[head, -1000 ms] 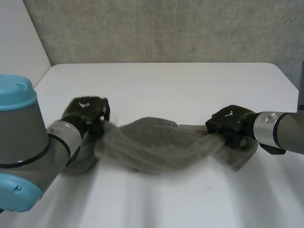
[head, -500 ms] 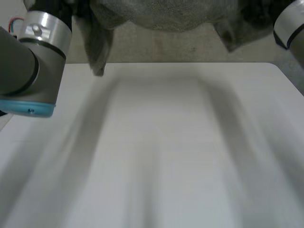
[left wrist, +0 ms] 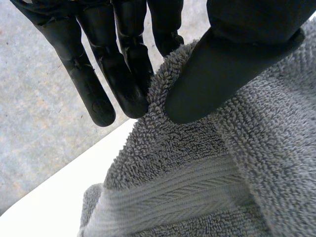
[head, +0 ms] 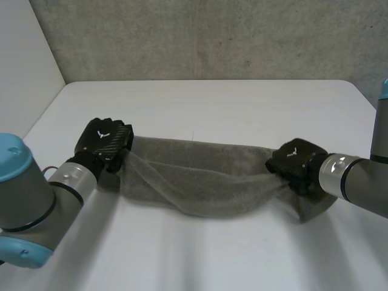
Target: Fold the towel.
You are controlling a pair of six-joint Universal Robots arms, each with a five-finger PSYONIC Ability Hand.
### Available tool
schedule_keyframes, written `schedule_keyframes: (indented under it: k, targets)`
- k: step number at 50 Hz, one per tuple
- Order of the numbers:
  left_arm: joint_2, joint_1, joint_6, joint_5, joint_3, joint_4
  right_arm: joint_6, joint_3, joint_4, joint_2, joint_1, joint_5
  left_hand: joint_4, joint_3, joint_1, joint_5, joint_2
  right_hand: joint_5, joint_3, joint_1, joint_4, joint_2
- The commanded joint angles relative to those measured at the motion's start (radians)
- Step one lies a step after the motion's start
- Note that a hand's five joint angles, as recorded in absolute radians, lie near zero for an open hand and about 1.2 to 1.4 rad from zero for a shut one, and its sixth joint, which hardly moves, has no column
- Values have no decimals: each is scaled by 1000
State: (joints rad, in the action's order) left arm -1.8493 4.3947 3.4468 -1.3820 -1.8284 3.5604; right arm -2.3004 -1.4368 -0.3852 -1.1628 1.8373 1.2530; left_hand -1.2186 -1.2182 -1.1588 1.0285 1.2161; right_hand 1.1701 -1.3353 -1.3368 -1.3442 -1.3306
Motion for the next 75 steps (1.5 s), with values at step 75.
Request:
schedule_keyframes:
  k: [75]
  targets:
    - [10, -49, -14, -71, -35, 21, 332, -659, 1060, -65, -184, -305, 949, 949, 890, -934, -947, -826, 816, 818, 825, 812]
